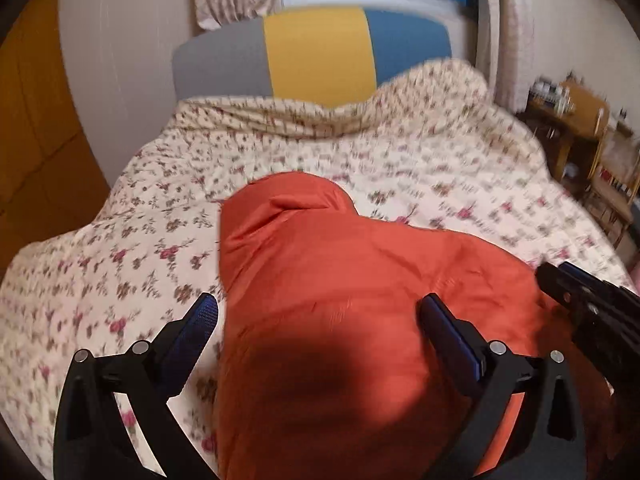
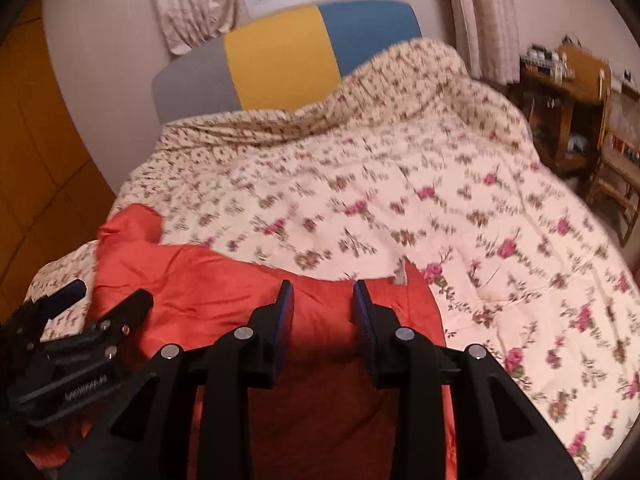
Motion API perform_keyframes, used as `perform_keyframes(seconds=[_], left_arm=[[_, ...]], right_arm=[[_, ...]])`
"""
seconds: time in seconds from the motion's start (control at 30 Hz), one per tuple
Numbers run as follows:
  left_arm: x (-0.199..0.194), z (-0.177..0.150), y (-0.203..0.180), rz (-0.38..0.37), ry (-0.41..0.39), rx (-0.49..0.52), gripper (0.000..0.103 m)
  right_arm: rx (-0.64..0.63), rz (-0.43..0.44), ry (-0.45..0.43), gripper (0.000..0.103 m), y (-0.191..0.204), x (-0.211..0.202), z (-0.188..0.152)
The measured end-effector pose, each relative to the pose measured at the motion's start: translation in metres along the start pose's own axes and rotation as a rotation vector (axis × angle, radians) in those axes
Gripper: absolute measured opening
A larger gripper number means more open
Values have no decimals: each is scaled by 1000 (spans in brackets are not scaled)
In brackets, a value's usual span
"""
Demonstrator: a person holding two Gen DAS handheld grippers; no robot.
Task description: Fold large clothes
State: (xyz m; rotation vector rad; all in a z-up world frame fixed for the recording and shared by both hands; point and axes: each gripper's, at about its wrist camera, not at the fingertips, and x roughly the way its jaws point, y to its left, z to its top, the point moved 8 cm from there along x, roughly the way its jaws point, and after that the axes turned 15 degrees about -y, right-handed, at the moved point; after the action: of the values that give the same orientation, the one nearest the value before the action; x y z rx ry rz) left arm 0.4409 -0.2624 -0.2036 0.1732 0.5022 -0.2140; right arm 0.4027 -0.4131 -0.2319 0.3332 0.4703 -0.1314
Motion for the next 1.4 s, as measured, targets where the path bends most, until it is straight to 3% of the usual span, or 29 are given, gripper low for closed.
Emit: perform_keyframes(seconds=[0.07,0.17,0.37,0.53,0.8,1.07,1.27,1.4], left_arm=[[17,-6,-6,-38,42,-6,100],[21,-10,-9,-52,16,-31,100],[35,-17,-11,-20,-28,-30,100],[37,-17,-10,-11,-39,-22,100],[9,-24,-6,-20,-84,-9,100],[-61,-50,-9,-100,-158,-68,100],[-74,-64,-17,-91,-262,-19,100],[-62,-66,-20,-109,-251,-15,100]], right_arm=[[53,-2,14,29,-11,12,-10],[114,6,3,28,-21,20,-17],[64,-63,6,27,-21,33,-22],[54,-68,-2,28,-21,34,-25],[41,-40,-136,36,-13,-10,-21],[-34,-37,-224,45,-2,-63,-39],[-42,-49,-210,46,-1,-60,-50],[-28,-52,-182,46,-4,-52,-53]])
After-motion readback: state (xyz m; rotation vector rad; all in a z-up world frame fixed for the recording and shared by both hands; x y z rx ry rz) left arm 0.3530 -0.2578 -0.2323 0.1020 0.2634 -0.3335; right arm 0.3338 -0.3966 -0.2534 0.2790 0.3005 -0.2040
